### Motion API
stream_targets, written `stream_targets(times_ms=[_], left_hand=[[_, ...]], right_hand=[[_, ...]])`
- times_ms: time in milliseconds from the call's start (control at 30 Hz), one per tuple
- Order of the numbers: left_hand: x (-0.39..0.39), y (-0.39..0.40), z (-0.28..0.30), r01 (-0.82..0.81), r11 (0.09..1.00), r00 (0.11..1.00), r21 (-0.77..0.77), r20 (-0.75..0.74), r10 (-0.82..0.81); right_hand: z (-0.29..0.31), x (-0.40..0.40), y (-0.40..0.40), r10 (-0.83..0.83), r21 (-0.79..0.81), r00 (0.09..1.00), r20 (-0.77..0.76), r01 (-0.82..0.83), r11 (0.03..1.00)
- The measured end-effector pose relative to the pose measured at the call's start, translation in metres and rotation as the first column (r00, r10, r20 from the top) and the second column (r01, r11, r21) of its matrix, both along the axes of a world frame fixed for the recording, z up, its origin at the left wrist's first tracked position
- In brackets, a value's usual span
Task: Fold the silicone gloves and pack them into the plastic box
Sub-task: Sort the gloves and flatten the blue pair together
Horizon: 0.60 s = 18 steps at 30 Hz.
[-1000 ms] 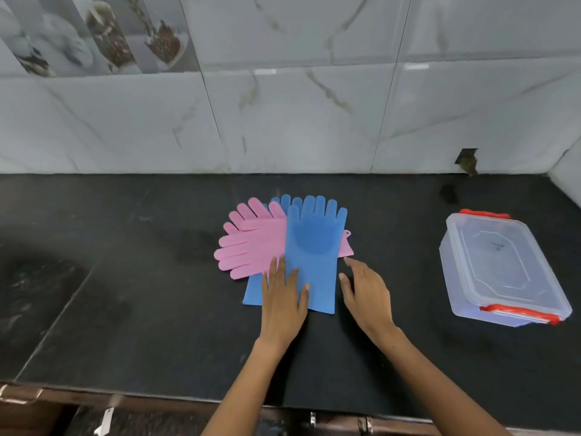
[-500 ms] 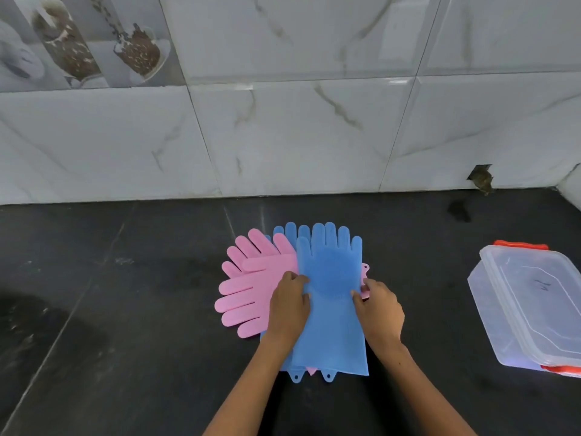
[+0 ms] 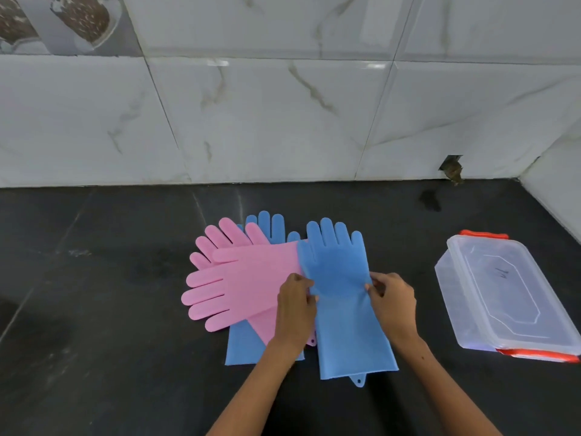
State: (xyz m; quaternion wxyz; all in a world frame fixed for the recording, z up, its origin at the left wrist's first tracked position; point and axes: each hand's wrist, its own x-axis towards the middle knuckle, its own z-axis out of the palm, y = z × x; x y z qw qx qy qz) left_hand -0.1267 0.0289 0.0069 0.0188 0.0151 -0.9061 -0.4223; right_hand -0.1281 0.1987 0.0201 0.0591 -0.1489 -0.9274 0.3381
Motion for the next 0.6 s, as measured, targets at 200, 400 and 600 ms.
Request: stream_targets(times_ms=[200, 400, 600], left_hand=[[0.017, 0.055, -0.002, 0.067, 0.997, 0.998, -0.036, 0.022, -0.067], [0.023, 0.071, -0.004, 0.051, 0.997, 0.999, -0.058, 0.017, -0.050], [0.021, 0.085, 0.000, 0.015, 0.999, 1.000, -0.029, 0.018, -0.014]], right_hand=[[-0.001, 0.024, 0.048, -0.051, 0.090, 0.998, 0.039, 0.047, 0.995], [-0.018, 0.038, 0.064, -0.082, 0.066, 0.993, 0.091, 0.076, 0.995], [-0.022, 0.031, 0.071, -0.100, 0.067, 0.994, 0.054, 0.096, 0.993]])
